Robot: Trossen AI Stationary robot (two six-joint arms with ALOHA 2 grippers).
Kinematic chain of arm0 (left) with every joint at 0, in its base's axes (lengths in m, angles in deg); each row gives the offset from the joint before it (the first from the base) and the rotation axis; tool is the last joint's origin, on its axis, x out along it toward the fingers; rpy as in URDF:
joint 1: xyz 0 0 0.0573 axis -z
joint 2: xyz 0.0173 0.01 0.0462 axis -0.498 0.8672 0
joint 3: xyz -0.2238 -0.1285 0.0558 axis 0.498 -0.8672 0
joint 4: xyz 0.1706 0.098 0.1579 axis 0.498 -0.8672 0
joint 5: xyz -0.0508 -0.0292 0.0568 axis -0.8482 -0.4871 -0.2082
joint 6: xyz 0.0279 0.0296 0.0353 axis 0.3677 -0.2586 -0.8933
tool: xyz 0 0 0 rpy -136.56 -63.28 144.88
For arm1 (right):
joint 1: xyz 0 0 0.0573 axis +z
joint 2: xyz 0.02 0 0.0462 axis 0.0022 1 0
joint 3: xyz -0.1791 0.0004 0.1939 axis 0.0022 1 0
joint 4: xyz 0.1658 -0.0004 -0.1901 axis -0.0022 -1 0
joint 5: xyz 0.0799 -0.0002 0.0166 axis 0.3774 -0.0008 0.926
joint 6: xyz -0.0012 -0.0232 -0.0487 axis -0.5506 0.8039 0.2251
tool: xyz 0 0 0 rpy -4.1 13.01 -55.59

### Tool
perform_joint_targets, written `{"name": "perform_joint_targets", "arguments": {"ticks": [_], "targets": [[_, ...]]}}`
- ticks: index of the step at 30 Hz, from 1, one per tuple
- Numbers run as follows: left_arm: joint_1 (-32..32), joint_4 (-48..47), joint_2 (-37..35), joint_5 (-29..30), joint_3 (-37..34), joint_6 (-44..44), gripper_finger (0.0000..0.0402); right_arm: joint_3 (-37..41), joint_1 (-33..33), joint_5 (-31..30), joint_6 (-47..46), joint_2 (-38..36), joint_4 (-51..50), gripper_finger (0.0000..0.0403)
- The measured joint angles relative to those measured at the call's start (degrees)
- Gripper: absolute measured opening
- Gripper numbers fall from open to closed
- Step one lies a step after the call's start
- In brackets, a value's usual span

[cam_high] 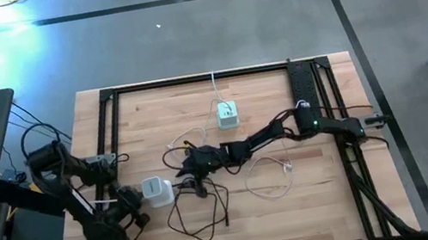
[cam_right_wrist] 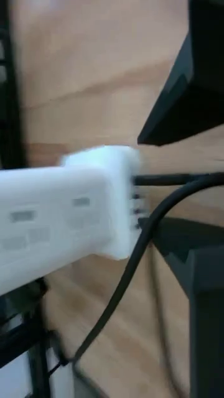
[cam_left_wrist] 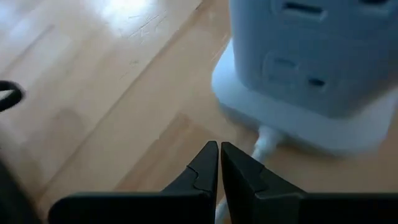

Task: Insert USB
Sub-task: Return to Home Position

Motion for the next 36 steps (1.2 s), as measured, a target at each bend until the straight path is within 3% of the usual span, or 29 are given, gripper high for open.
{"name": "perform_joint_targets", "arguments": {"ticks": [5, 11, 16, 21, 26, 33, 36], "targets": [[3.5, -10.2, -5.4, 0.7, 5.2, 2.4, 0.0000, 0.2, -0.3, -0.7, 8.2, -6.7, -11.9, 0.0221], [4.8, -23.5, -13.5, 8.3, 11.5, 5.6, 0.0000, 0.2, -2.7, 0.0, 14.4, -16.8, -23.4, 0.0201], [2.8, -28.2, -20.5, 20.2, 12.3, 7.3, 0.0000, 0.2, -5.6, 0.7, 16.8, -25.1, -34.0, 0.0184], [0.1, -28.3, -24.8, 29.9, 12.2, 2.8, 0.0000, 0.2, -7.5, 7.0, 16.1, -28.7, -42.2, 0.0177], [-3.5, -28.4, -25.9, 31.0, 12.2, -0.4, 0.0000, 0.2, -7.0, 10.5, 20.3, -28.7, -54.7, 0.0177], [-6.3, -28.4, -25.8, 30.5, 12.2, -2.3, 0.0000, 0.3, -5.0, 8.5, 27.6, -28.4, -64.6, 0.0177], [-7.0, -28.2, -25.8, 32.9, 12.2, -2.3, 0.0000, 0.4, -4.3, 6.7, 29.4, -29.2, -67.7, 0.0176]]}}
